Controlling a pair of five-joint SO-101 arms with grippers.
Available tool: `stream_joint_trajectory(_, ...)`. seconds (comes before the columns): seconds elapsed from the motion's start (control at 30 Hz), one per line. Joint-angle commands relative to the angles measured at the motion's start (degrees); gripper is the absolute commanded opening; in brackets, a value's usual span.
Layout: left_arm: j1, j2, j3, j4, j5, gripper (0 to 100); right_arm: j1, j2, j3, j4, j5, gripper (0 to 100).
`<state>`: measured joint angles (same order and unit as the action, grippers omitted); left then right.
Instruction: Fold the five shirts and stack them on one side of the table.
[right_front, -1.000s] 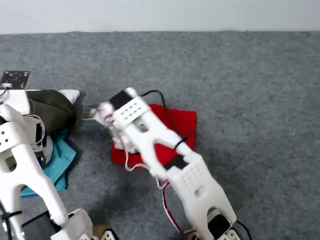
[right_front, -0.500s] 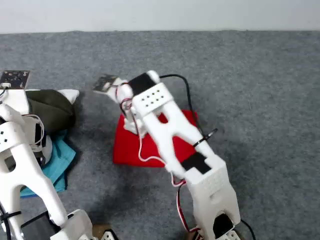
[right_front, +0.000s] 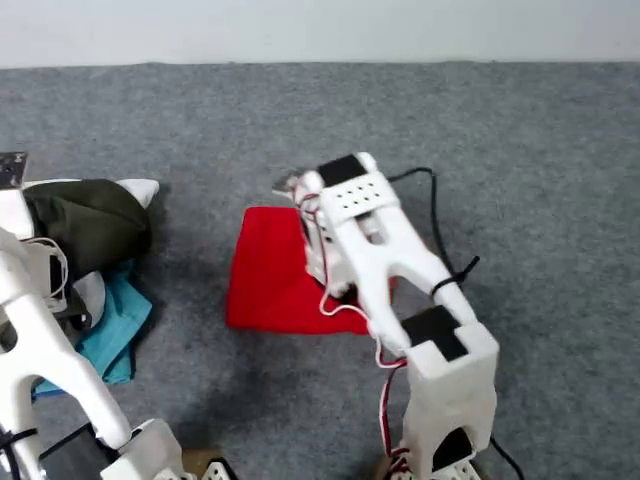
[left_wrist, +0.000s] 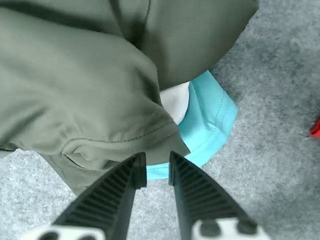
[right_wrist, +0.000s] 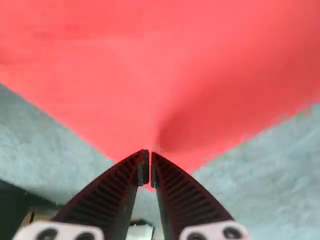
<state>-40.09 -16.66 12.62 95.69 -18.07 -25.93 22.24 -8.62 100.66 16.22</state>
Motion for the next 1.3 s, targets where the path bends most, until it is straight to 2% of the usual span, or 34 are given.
stream_joint_trajectory(0.0, -0.18, -2.29, -0.57, 0.18, 0.18, 8, 3.03, -2.59, 3.69, -1.27, -0.70, 1.0)
stream_joint_trajectory(0.13, -0.09, -2.29, -0.57, 0.18, 0.18, 8, 3.12, 3.82, 5.01, -9.45, -0.70, 0.9)
stream_joint_trajectory(0.23, -0.26, -2.29, -0.48, 0.18, 0.18, 8, 3.03, 8.22, 2.02, -11.03, -0.70, 0.9)
stream_joint_trajectory(0.47, -0.35, -2.29, -0.48, -0.09, 0.18, 8, 3.03, 6.02, -13.27, 2.51, -0.70, 0.9)
stream_joint_trajectory(0.63, -0.09, -2.29, -0.48, -0.09, 0.26, 8, 4.88, -2.51, -19.08, 1.63, -0.70, 1.2)
stream_joint_trajectory(0.8, -0.18, -2.29, -0.48, -0.18, 0.44, 8, 6.99, -2.86, -18.29, 2.24, -2.20, 1.4)
stream_joint_trajectory(0.87, -0.35, -2.29, -0.48, -0.18, 0.44, 8, 6.99, -3.03, -15.30, 2.24, -5.01, 5.4)
stream_joint_trajectory(1.0, -0.35, -3.25, -0.48, 0.26, 0.44, 8, 7.52, -3.12, -9.93, 2.24, -10.29, 26.4)
stream_joint_trajectory(1.1, 0.00, -7.74, -0.22, 0.26, 0.53, 8, 8.75, -1.98, -9.93, -2.59, -13.01, 30.5)
stream_joint_trajectory(1.27, 2.99, -14.77, 0.57, -0.18, 0.53, 8, 9.01, -0.22, -9.93, -19.38, -10.29, 21.7)
